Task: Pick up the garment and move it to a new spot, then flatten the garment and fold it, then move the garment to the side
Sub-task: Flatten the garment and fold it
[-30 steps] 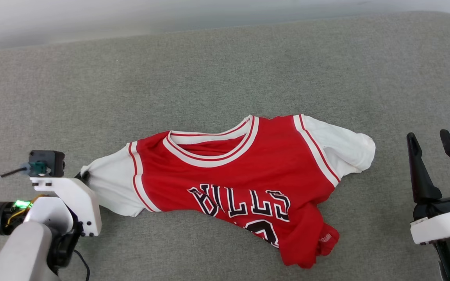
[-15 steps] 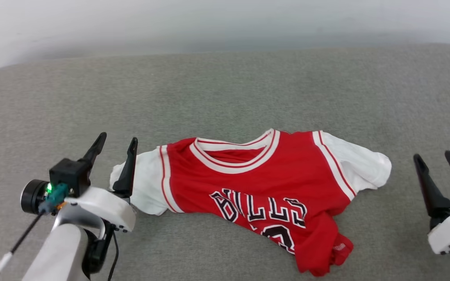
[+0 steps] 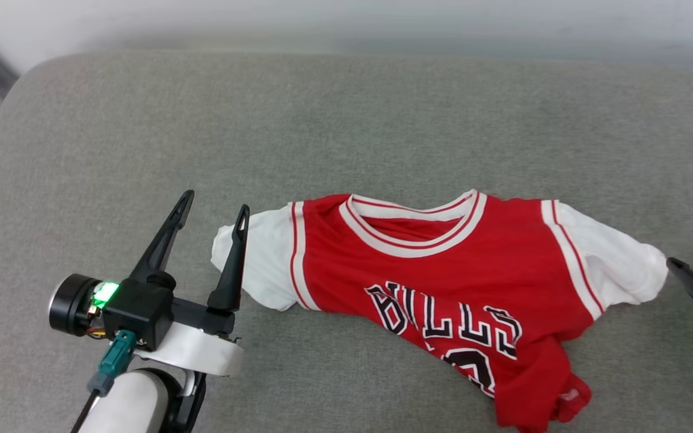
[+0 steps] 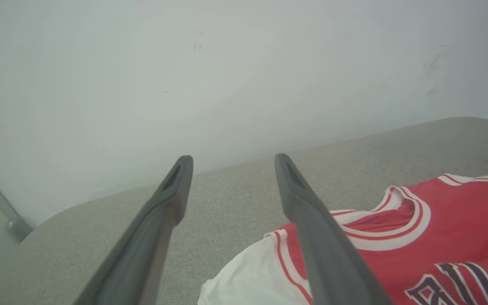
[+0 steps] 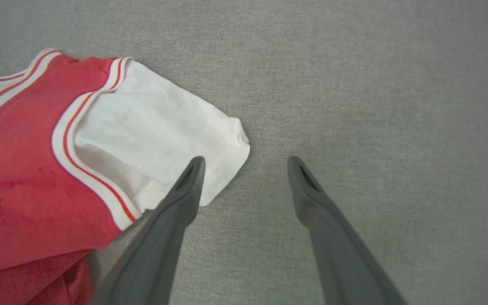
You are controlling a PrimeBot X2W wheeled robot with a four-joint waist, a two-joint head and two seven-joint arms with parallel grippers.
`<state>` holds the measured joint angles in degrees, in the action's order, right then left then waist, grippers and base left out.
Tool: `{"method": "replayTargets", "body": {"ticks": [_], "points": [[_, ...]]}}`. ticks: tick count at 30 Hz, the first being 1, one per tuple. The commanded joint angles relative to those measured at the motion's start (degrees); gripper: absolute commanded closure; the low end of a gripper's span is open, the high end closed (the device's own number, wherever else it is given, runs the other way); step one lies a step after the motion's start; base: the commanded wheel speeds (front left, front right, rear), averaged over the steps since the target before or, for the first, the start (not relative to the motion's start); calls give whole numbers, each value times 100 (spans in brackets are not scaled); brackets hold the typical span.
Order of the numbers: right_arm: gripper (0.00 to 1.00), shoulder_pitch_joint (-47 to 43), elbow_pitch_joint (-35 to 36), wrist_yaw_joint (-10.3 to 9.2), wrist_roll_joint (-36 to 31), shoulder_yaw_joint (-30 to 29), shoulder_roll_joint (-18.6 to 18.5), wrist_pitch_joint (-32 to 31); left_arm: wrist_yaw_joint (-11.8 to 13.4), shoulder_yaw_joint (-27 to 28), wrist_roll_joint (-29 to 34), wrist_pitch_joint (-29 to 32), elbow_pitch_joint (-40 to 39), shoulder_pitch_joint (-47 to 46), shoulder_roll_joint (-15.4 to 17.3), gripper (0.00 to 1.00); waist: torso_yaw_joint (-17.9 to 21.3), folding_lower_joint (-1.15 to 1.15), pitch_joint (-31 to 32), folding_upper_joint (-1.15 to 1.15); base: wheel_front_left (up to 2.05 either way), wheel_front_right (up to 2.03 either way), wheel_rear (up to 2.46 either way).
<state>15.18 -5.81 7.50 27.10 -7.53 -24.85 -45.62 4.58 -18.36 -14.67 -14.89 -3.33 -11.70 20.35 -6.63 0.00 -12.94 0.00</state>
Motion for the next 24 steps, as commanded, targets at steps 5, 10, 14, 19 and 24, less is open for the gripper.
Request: {"method": "replayTargets", "body": {"ticks": [5, 10, 14, 19, 24], "points": [[0, 515, -634, -2, 9, 117, -48, -367, 34, -48, 28, -33, -121, -92, -88, 0, -369, 0, -355, 0, 0, 0, 0], [0, 758, -1200, -2, -133, 244, -52, -316, 40, -77, 9, -35, -100, -158, -139, 0, -544, 0, -528, 0, 0, 0, 0], [0, 696, -1581, -2, -102, 493, 6, -275, 50, -76, -8, -36, -55, -186, -146, 0, -639, 0, -633, 0, 0, 0, 0], [100, 411, -1752, 22, 125, 1025, 82, -227, 66, -29, -113, 77, 74, -163, -132, 0, -641, 0, -625, 0, 0, 0, 0], [100, 358, -1620, -2, 216, 1002, -264, 140, -36, -7, -258, 471, 268, -188, 33, 0, -445, 0, -456, 0, 0, 0, 0]]}}
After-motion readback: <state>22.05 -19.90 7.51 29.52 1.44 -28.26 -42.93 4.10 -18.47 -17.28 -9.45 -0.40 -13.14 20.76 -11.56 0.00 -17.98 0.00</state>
